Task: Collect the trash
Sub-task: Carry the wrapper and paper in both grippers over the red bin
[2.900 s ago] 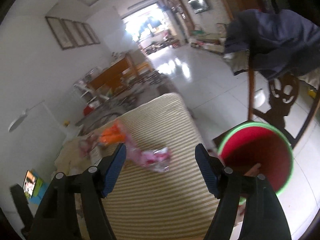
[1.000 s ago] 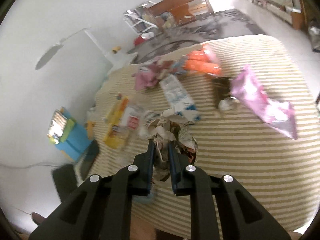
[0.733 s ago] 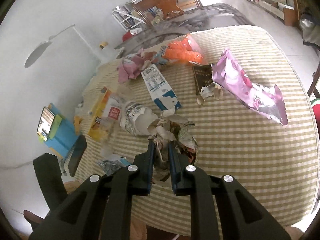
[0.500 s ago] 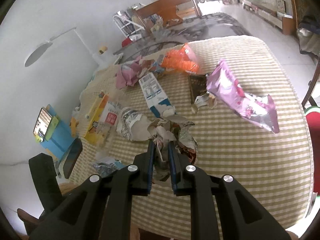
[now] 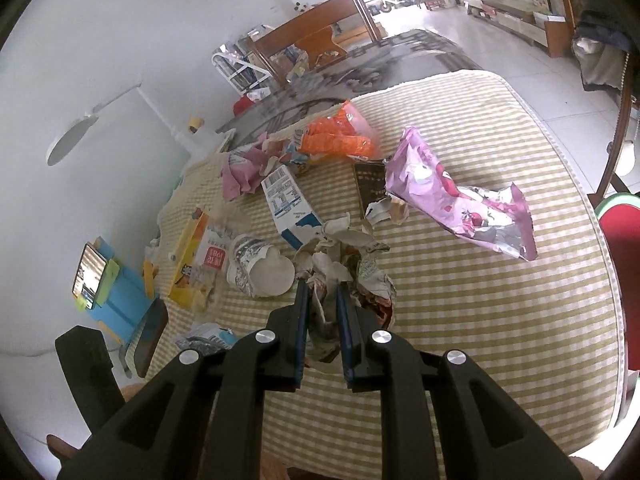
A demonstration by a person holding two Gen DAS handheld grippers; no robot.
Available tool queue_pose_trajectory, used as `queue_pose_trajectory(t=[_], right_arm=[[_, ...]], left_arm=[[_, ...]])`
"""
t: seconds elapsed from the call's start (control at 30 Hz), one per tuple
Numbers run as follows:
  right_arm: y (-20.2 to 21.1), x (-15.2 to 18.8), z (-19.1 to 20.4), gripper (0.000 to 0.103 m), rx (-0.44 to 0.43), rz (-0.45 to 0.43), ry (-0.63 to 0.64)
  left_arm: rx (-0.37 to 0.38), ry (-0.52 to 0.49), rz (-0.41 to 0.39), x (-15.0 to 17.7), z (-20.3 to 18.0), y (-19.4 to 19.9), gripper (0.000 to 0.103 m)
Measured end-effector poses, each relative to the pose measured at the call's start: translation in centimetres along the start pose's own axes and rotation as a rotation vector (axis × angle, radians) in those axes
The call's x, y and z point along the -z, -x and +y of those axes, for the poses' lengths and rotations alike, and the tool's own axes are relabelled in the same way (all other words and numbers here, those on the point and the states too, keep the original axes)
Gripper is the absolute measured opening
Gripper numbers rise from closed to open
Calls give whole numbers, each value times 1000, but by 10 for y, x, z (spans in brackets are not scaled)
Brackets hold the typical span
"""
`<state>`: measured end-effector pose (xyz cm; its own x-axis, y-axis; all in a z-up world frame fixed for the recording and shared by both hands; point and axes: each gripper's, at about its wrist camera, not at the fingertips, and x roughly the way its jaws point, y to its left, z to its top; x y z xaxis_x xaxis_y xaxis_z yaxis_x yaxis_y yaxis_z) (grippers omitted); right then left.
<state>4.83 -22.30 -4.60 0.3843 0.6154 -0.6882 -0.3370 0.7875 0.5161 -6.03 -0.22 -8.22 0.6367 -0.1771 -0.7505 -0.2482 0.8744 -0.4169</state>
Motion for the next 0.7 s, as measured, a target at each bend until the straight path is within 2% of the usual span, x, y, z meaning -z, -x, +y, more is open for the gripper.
queue_pose_trajectory(t=[0.27,0.43,0.7], right_arm=[[30,-1,-8,14,-16,-73,-31],[60,-1,-20,14,-27,-140,-58],[105,-2,-46,14,-4,-247,-108]], left_arm=[[12,-48,-22,-3,-12,7,32],[74,-59,-34,-9,-33,17,32],[199,-132,-47,-24,-94,24,32]])
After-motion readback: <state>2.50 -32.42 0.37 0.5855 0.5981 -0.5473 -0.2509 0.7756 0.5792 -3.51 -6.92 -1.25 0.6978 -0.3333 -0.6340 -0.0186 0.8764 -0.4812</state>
